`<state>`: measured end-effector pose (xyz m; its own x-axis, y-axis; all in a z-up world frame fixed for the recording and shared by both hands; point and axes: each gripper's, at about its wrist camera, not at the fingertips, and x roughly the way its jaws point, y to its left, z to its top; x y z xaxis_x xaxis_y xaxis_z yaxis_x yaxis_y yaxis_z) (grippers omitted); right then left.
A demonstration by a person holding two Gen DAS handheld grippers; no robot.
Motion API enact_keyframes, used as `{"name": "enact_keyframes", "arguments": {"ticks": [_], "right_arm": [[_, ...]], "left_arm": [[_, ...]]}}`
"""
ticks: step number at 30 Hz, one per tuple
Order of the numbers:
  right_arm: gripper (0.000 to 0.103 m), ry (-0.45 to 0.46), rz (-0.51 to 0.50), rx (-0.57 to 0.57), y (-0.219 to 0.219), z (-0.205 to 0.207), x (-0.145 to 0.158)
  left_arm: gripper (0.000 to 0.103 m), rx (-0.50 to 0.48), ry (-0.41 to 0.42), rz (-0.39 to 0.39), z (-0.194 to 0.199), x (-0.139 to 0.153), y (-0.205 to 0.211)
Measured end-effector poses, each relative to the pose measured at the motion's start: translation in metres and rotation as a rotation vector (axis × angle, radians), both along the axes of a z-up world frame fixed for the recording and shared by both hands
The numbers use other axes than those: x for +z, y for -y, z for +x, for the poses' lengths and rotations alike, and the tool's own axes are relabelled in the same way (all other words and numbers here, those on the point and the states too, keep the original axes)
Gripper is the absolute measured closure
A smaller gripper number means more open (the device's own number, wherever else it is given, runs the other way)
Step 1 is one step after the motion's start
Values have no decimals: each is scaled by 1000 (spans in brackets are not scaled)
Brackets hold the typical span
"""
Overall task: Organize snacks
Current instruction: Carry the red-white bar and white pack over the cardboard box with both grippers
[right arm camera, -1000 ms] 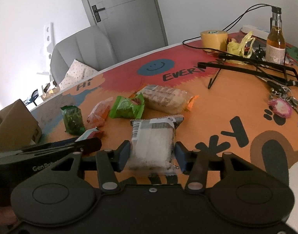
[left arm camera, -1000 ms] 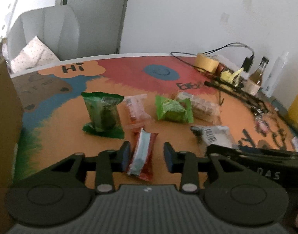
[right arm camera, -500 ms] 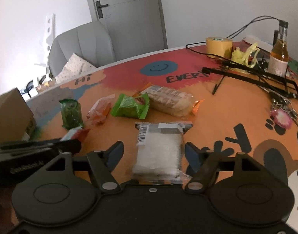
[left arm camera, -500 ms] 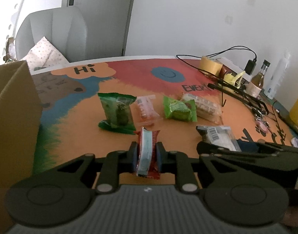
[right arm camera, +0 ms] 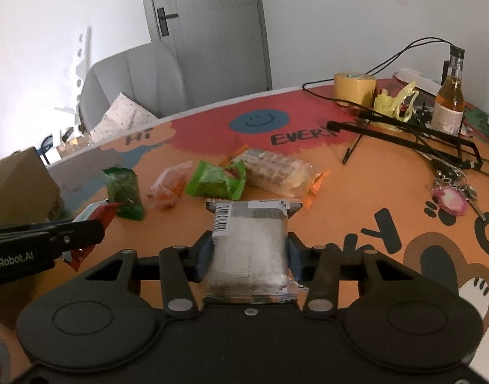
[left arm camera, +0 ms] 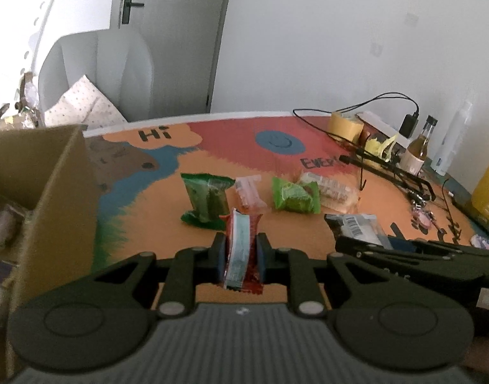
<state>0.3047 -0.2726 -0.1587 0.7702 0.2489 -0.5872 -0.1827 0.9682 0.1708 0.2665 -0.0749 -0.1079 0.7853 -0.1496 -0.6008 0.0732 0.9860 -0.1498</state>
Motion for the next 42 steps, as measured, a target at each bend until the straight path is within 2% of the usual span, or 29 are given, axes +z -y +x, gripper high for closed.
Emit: {"name": "enact_keyframes", "arguments": {"ticks": [9,21,42], "right_arm": [[57,57,26,20,-6,-15,27],[57,130,65,88,-34,-30,60],[58,177,95,207,-94,-39,83]], "left_arm": [[84,18,33,-6,-17,17,-10],[84,53,97,-4,-41,42,-32],[84,177,147,0,-67,70,-104]]}}
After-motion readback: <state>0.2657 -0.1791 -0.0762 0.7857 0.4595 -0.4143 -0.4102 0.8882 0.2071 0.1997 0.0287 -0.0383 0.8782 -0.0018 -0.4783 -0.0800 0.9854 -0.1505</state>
